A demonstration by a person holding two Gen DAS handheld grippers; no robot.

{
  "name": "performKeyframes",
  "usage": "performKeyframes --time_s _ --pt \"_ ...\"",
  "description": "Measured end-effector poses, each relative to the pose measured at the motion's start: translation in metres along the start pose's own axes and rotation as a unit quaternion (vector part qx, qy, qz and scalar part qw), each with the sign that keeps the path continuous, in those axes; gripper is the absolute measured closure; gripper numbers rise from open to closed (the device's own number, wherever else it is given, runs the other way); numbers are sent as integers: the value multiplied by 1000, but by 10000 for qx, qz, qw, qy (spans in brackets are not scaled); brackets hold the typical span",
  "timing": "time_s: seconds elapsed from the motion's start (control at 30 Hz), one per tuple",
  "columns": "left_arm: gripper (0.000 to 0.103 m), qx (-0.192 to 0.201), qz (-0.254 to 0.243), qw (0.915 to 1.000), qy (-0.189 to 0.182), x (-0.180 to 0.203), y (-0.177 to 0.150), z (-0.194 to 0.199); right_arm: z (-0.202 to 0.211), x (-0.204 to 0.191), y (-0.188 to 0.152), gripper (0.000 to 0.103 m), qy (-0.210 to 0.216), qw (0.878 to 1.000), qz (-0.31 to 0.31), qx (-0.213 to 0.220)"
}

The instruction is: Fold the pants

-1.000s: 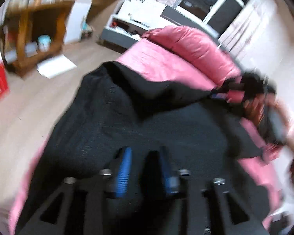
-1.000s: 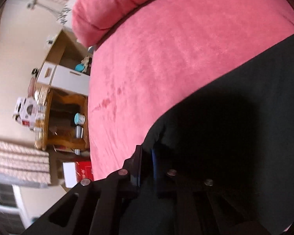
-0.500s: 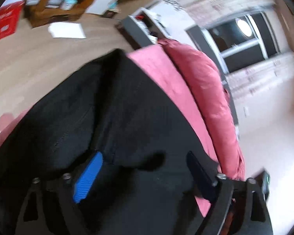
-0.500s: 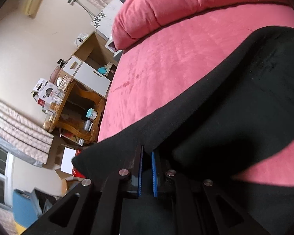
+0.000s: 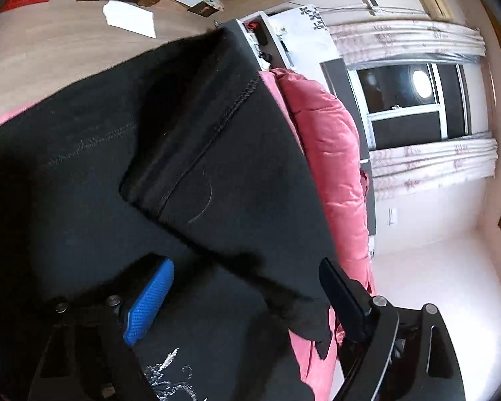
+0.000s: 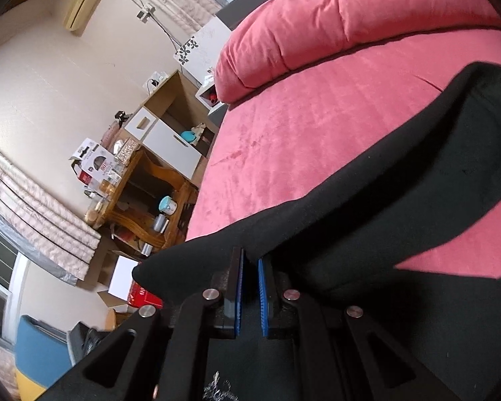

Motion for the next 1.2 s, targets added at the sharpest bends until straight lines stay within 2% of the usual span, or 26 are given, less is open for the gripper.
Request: performKeyframes --time_s 0.1,0.17,0.23,0.3,0.4,0.47,0.5,0.53,0.63,0.67,0.73,0.8,0.9,1.0,1.1,1.13,1.2 --pt "15 311 359 9988 102 -10 4 5 16 2 -4 95 57 9999 -49 79" --pt "24 503 578 9968 233 -19 10 13 25 5 -7 95 49 9999 -57 132" --pt "42 536 567 9966 275 -24 13 21 31 13 -9 96 -7 9998 -102 147" --pt "47 601 387 9969 335 -26 16 32 33 22 -11 97 -93 9995 -236 167" --pt "46 823 -28 9951 548 -29 19 49 33 36 -15 97 -97 9980 -614 116" --pt "38 948 -374 9914 821 -32 27 51 30 40 -18 97 -52 9973 -733 40" --pt "26 1000 -535 9885 996 -33 30 49 28 41 -19 96 -6 9972 -751 -7" --pt "22 969 -677 9866 1122 -32 34 43 26 40 -21 94 -17 9974 -725 -38" --pt "22 771 -700 9894 1016 -25 47 24 23 43 -26 92 0 9969 -754 -235" --pt "22 696 -618 9915 914 -22 51 18 22 44 -27 89 -25 9966 -774 -277" --pt "15 698 -236 9949 686 -14 63 4 21 48 -28 71 -115 9962 -810 -311" --pt "10 643 137 9957 655 -12 73 -10 20 51 -28 67 -176 9961 -809 -321" --pt "10 592 765 9936 582 -5 93 -31 18 53 -27 67 -207 9967 -702 -351" --pt "7 628 1123 9894 668 6 107 -44 14 49 -27 67 -211 9971 -632 -364" --pt "9 -31 1103 9872 1155 -2 111 -67 11 50 -27 67 -205 9973 -569 -408" --pt "11 -272 1209 9863 1085 -5 108 -76 8 51 -28 67 -214 9972 -565 -437" --pt "20 -379 1325 9843 1103 -7 106 -84 4 52 -30 67 -237 9972 -535 -476"
Point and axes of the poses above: each gripper's, at about its wrist camera, not at the fingertips, and z roughly against the way its jaws point, x to its right, y to its top, the point moved 3 cm from there along -z, roughly the way its jaws point, and after that the axes turned 13 degrees about x, right-handed, at the moved point
